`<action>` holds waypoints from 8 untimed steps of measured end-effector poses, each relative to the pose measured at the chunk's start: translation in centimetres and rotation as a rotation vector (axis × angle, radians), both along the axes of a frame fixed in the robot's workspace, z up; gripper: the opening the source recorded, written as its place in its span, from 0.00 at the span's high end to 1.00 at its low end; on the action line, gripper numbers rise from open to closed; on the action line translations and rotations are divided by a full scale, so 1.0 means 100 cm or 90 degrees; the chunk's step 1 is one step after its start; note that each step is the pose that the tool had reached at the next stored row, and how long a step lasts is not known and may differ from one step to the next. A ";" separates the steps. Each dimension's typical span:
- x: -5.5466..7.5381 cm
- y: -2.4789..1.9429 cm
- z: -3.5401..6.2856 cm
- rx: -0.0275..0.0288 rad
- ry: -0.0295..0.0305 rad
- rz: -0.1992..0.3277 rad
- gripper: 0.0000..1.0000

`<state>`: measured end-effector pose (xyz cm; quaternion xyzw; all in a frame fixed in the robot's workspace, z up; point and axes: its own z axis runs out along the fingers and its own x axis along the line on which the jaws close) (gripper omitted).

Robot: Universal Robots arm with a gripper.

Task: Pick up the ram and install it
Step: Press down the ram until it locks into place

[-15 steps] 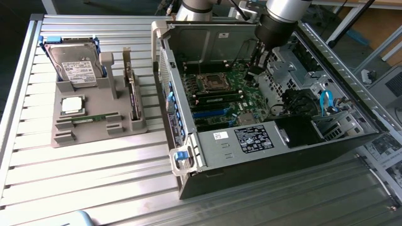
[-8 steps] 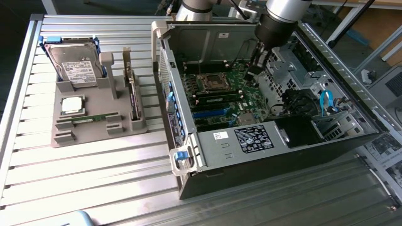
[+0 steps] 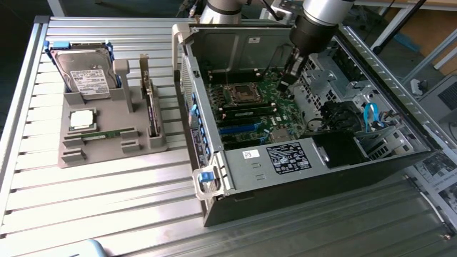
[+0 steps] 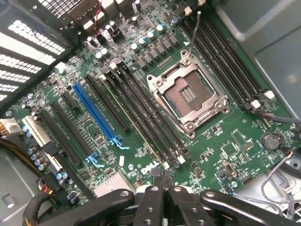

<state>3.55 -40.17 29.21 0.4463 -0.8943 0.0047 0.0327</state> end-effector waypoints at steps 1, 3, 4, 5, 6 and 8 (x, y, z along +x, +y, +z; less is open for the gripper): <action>0.000 0.0000 0.0000 0.0000 0.0000 -0.006 0.89; 0.000 0.0000 0.0000 0.0000 0.0000 -0.013 0.89; 0.000 0.0000 0.0000 0.0001 0.0000 -0.018 0.89; 0.000 0.0000 0.0000 0.0000 0.0000 -0.022 0.89; 0.000 0.0000 0.0000 0.0000 0.0000 -0.025 0.89; 0.000 0.0000 0.0000 0.0000 0.0000 -0.035 0.89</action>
